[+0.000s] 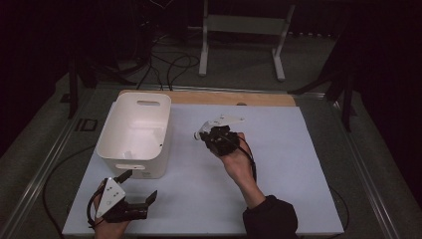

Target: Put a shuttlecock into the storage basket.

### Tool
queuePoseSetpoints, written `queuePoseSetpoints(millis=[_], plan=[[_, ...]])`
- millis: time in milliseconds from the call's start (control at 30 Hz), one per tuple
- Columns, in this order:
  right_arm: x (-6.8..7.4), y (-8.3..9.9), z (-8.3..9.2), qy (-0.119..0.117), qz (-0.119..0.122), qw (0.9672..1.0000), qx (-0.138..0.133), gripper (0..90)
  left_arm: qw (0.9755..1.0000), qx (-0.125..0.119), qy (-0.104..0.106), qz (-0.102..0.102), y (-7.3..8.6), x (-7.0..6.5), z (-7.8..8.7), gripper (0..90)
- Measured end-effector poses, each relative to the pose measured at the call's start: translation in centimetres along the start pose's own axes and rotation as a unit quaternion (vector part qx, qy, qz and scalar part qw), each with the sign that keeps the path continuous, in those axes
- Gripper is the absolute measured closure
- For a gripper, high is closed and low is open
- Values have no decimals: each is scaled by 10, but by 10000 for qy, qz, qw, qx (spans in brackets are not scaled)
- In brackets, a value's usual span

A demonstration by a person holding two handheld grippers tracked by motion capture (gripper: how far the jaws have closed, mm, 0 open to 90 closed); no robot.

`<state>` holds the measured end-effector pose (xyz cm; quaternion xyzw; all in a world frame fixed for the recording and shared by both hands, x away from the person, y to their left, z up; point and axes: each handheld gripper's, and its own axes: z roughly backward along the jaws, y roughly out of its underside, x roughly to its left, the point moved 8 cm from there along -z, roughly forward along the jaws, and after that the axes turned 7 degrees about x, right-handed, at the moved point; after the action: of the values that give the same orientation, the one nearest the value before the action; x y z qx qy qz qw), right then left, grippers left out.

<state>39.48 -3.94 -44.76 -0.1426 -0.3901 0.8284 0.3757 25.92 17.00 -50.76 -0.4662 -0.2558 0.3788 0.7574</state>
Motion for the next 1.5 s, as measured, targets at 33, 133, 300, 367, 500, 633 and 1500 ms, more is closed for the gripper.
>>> queuePoseSetpoints(millis=[33, 133, 300, 367, 500, 633, 1500], plan=[[0, 0, 0, 1, 12, 10000, -11, 893, 10000, -1, 1, 1, 0, 0, 0, 4], [1, -2, 2, -1, 5, 10000, -19, 893, 10000, 18, -2, -16, 0, 0, 0, 5], [3, -3, 3, -1, 40, 10000, -40, 894, 10000, 11, -3, -14, 0, 0, 0, 4], [3, -4, 3, -2, 39, 10000, -55, 893, 10000, 11, -5, -13, 0, 0, 0, 5], [4, -5, 3, -13, 46, 10000, -73, 893, 10000, 13, -6, -16, 0, 0, 0, 4], [5, -6, 4, -32, 35, 10000, -78, 893, 10000, 3, -7, -2, 0, 0, 0, 4], [14, -16, 10, -115, 97, 9997, -214, 893, 10000, 11, -3, -13, 0, 0, 0, 4]])
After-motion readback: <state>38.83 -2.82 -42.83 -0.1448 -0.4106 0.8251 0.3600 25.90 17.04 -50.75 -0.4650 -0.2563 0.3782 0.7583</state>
